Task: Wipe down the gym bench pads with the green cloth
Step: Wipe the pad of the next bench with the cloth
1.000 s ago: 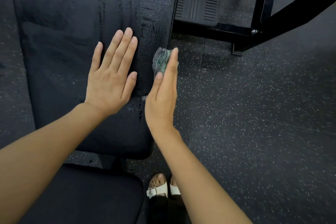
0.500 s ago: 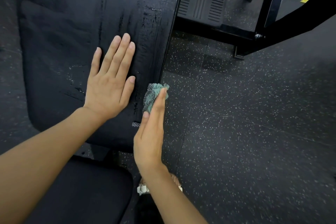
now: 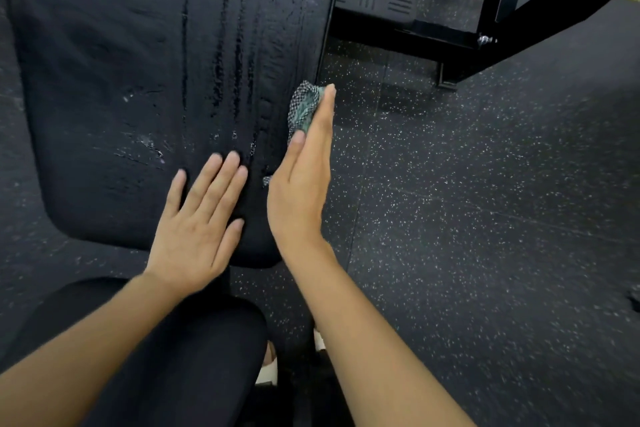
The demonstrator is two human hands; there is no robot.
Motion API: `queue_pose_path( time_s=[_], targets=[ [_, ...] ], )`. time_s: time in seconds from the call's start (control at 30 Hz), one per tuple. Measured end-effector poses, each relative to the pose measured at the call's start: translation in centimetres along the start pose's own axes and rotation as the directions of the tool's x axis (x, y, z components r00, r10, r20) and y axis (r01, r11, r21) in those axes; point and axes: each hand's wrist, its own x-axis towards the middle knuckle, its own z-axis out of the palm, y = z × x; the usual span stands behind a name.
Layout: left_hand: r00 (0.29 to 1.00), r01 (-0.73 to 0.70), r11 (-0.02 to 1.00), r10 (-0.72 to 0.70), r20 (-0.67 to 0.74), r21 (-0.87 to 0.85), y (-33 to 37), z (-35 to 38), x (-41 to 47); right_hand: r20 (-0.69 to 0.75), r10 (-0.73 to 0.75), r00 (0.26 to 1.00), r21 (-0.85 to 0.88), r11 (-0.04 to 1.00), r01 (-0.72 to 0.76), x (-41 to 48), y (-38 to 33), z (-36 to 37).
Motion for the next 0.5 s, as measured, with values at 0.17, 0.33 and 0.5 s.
queue_pose_path(
  time_s=[0.17,0.33,0.5],
  targets=[
    [0.987,-0.062,0.998,0.063,0.145,-0.011,0.3,0.8,-6.1,-0.020,-0.023,1.000,-0.050,0.999,0.022,-1.9,0.9,0.5],
    [0.986,-0.041,0.998,0.048,0.161,-0.048,0.2,0.9,-5.8,0.001,-0.017,1.000,-0.070,0.997,0.017,-5.4,3.0,0.5],
    [0.985,-0.039,0.998,0.047,0.167,-0.056,0.2,1.0,-6.0,0.012,0.047,0.999,-0.092,0.995,-0.045,-9.8,4.9,0.6]
  ],
)
